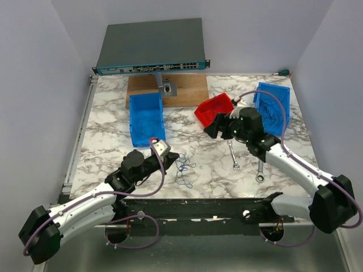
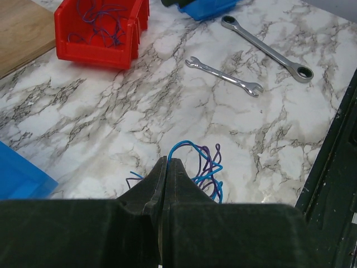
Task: Untangle the cables
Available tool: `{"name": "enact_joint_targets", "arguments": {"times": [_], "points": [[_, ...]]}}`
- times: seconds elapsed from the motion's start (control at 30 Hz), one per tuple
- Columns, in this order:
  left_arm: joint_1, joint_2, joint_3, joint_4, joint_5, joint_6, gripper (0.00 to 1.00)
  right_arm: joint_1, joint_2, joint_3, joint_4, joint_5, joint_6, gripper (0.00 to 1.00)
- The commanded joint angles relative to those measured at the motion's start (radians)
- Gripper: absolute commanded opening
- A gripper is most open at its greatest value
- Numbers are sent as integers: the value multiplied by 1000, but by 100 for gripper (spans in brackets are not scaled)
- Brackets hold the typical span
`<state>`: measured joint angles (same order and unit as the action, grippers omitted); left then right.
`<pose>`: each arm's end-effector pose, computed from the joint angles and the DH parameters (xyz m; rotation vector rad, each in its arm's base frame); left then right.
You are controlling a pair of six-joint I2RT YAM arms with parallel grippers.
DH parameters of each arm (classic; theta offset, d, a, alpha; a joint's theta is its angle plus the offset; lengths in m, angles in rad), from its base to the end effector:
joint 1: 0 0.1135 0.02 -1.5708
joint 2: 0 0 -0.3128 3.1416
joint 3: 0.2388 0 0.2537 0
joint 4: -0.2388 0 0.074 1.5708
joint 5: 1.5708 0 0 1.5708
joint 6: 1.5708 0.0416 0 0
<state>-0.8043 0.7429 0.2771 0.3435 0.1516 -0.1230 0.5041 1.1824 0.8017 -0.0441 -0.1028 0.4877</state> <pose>0.1003 -0.1132 0.2539 0.6980 1.6159 -0.8141 0.2237 0.1283 0.3196 -0.0856 2.0690 0.7290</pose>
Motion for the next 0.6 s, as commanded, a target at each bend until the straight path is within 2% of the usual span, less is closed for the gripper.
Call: {"name": "enact_joint_targets", "arguments": {"times": [0.0,0.03,0.2,0.37,0.57], "points": [[2,39,18,3,-15,-7,0,11,34,-77,91,-370,-138,87],[2,45,22,2,-11,-7,0,21,24,-123,143,-431,-155,88],[3,38,14,17,-12,-10,0,158,0,-249,343,-424,-229,88],[3,30,6,31,9,-9,0,290,44,-256,370,-250,-331,85],[2,23,4,37,48,-7,0,369,154,-236,452,-90,-407,82]]}}
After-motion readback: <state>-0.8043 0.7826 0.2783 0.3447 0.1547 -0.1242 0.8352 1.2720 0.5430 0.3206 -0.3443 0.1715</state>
